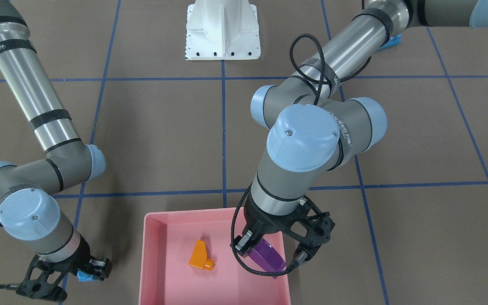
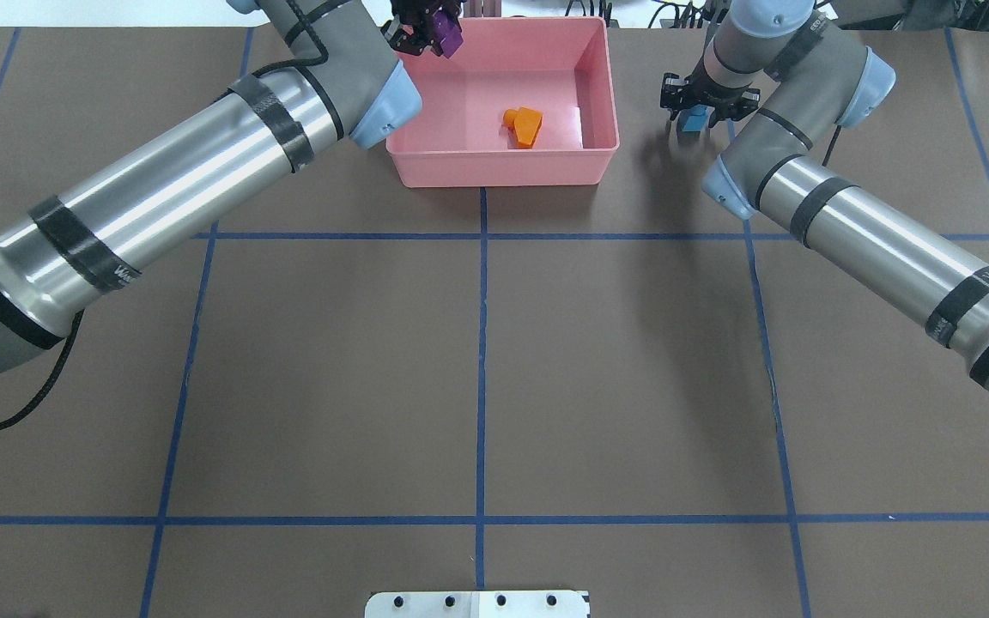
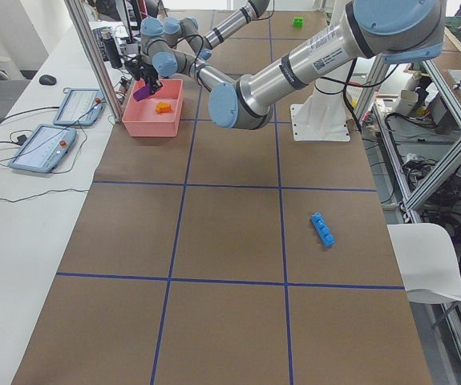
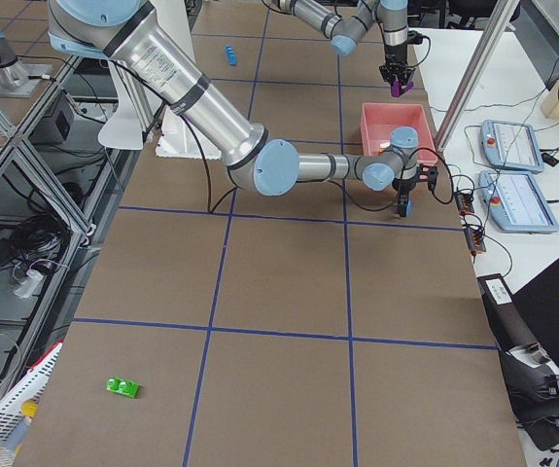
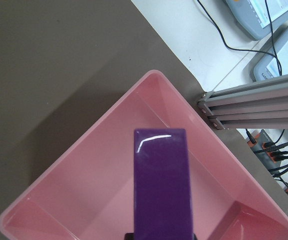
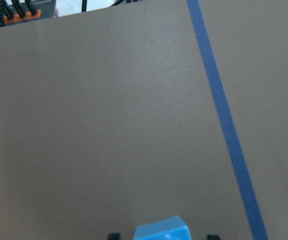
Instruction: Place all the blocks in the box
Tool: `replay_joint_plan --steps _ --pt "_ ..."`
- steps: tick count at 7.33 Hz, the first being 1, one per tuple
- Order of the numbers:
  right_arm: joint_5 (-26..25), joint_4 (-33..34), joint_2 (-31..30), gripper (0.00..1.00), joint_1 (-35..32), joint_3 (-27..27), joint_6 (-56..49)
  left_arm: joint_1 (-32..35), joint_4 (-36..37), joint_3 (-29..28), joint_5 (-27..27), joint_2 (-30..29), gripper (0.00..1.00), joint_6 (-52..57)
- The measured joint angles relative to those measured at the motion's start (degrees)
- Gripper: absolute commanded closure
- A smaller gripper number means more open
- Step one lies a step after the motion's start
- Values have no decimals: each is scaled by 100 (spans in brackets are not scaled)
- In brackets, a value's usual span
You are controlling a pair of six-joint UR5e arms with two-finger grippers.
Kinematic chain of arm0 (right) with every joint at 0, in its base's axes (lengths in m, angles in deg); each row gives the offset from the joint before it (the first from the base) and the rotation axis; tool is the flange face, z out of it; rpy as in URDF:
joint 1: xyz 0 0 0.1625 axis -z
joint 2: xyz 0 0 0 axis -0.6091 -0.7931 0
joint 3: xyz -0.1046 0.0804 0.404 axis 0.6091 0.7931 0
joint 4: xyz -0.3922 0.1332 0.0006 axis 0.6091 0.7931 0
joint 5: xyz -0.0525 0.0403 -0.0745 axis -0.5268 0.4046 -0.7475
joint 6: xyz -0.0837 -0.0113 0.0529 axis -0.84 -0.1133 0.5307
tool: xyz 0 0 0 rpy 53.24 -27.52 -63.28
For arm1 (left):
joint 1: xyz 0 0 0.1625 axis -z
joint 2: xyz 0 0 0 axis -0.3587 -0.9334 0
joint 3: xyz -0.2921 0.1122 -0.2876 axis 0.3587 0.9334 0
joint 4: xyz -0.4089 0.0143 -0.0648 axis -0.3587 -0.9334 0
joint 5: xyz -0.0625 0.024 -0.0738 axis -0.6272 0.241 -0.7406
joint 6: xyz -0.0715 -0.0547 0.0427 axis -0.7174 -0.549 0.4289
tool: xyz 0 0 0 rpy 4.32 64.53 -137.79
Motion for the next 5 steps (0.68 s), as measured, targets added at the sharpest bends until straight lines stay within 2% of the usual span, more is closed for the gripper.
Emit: replay_joint_plan --steps 1,4,5 --pt "-3 -8 14 100 8 5 0 -101 -154 -114 138 -10 0 6" --pt "35 30 136 100 -108 -151 18 -133 -274 -194 222 -10 0 218" --pt "94 216 290 100 -212 -316 42 -33 -239 -113 14 8 0 356"
